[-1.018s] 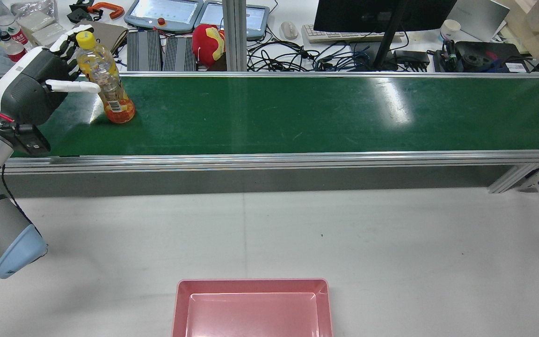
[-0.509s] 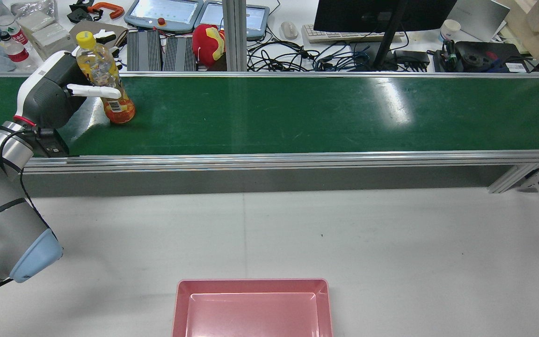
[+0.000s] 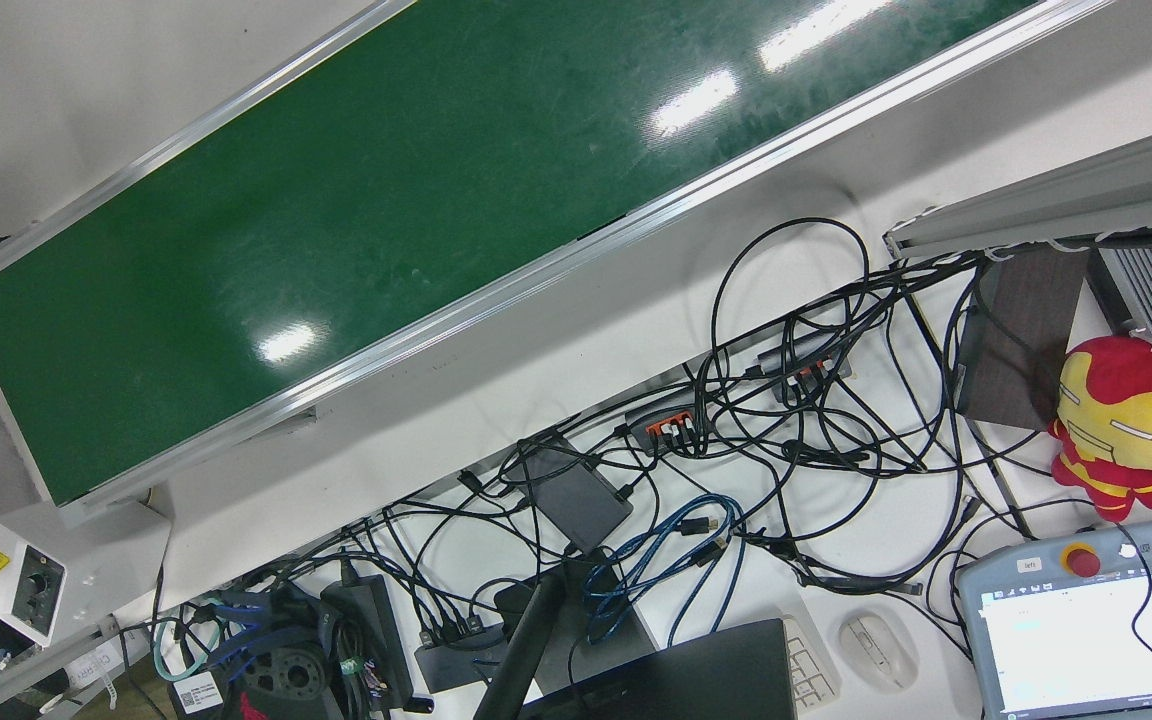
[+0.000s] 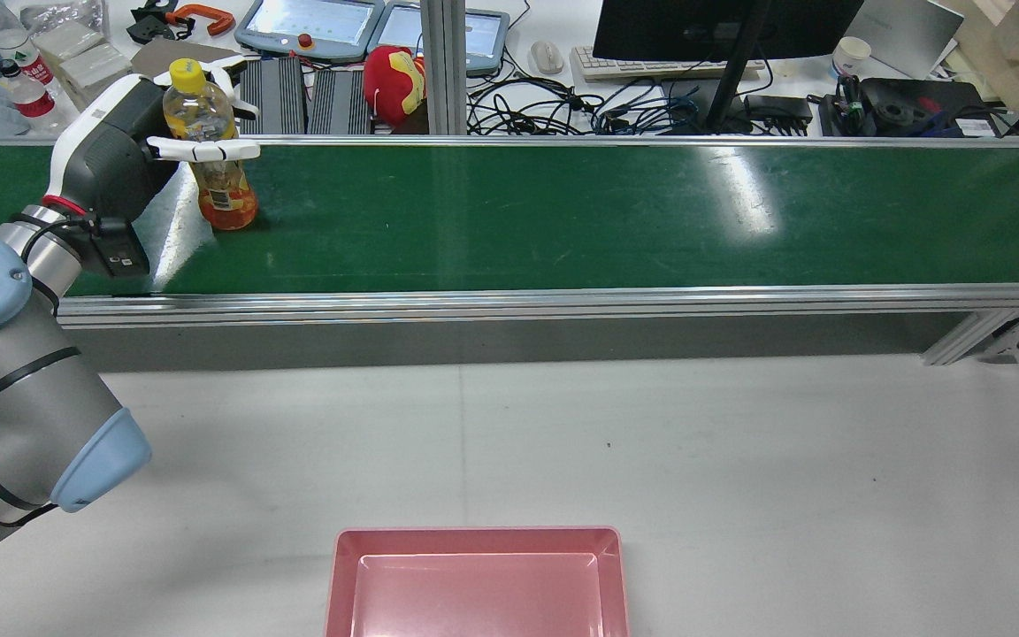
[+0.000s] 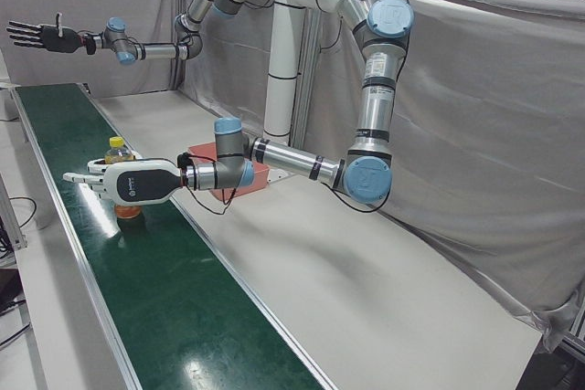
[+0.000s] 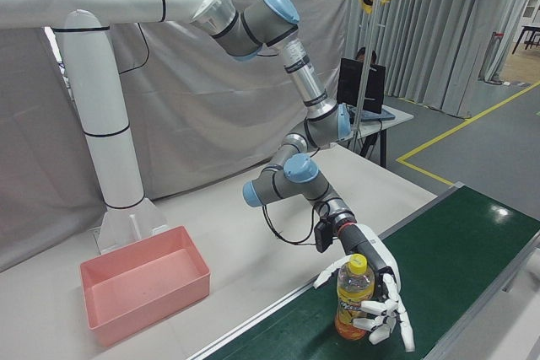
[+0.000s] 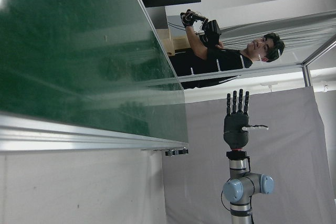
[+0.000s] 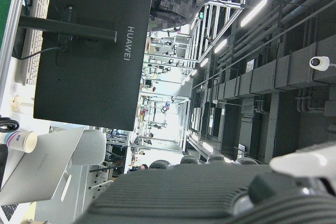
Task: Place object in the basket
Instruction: 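Close the left hand fingers around the bottle and lift it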
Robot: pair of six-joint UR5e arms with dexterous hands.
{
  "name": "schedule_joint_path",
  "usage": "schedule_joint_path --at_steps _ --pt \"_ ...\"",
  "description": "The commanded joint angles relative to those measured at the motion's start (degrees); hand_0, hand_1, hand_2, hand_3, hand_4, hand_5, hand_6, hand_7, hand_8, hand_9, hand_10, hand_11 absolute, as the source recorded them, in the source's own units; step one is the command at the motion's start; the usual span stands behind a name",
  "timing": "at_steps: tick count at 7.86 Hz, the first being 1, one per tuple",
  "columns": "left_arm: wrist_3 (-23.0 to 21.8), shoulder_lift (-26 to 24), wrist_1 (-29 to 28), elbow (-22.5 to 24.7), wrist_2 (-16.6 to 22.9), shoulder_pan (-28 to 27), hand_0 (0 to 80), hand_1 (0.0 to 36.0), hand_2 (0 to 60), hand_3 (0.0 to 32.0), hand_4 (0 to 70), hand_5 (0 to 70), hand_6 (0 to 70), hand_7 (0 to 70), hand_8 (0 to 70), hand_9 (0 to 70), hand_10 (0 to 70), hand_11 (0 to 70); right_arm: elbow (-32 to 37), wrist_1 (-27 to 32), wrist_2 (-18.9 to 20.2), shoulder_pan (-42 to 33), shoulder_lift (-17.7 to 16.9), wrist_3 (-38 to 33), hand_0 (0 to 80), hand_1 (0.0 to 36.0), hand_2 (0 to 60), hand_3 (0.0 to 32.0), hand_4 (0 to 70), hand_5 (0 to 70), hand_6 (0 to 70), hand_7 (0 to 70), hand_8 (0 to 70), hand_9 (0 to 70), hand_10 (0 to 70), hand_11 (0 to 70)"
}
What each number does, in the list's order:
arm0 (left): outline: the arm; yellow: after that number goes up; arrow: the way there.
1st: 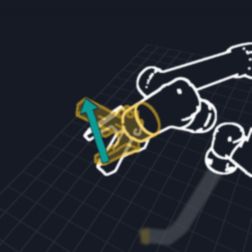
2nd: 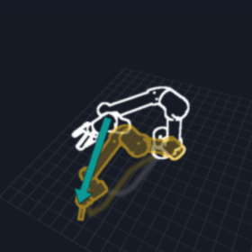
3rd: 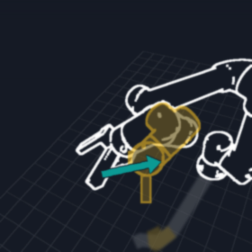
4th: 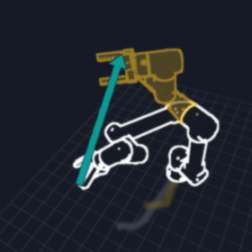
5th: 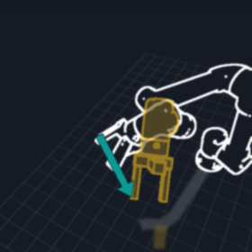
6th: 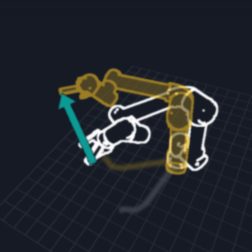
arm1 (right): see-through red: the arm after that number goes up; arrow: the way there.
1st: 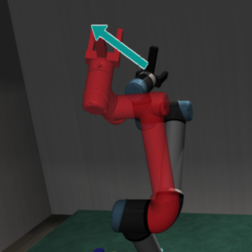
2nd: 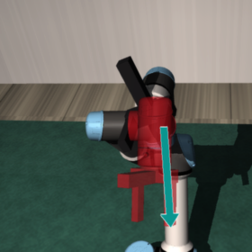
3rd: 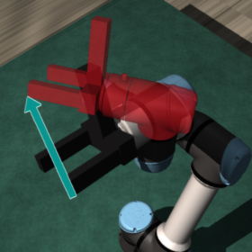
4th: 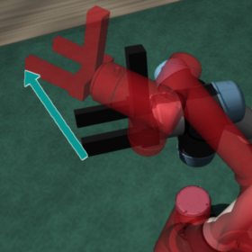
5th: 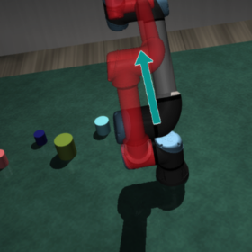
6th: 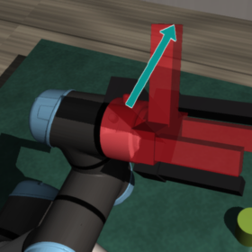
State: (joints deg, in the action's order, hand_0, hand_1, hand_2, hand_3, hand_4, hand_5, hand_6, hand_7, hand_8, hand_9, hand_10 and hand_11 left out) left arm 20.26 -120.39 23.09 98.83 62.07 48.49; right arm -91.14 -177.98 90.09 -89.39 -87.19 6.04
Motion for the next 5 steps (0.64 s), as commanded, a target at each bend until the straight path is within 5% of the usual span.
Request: schedule_joint_path --at_steps 1,3,5 --pt "0.0 -2.3 3.9 0.1 0.0 0.0 62.0 20.5 36.7 0.0 57.7 70.0 43.6 44.9 70.0 70.0 67.0 70.0 0.0 0.0 0.0 0.0 0.0 -0.1 0.0 0.0 0.0 0.0 0.0 0.0 0.0 0.0 0.0 0.0 0.0 0.0" --pt "-0.2 -2.7 5.8 1.6 0.1 0.0 58.7 21.1 49.3 0.0 55.5 70.0 45.5 47.4 70.0 70.0 70.0 70.0 -0.1 -0.1 0.0 0.0 0.0 0.0 0.0 0.0 0.0 0.0 0.0 0.0 0.0 0.0 0.0 0.0 0.0 0.0" --pt "-1.3 -2.4 9.2 7.0 0.3 -0.1 58.0 21.4 52.0 0.0 54.2 70.0 44.5 46.7 70.0 70.0 70.0 70.0 -0.2 -0.1 0.0 0.0 0.0 -0.1 0.0 0.0 0.0 0.0 0.0 0.0 0.0 0.0 0.0 0.0 0.0 0.0"
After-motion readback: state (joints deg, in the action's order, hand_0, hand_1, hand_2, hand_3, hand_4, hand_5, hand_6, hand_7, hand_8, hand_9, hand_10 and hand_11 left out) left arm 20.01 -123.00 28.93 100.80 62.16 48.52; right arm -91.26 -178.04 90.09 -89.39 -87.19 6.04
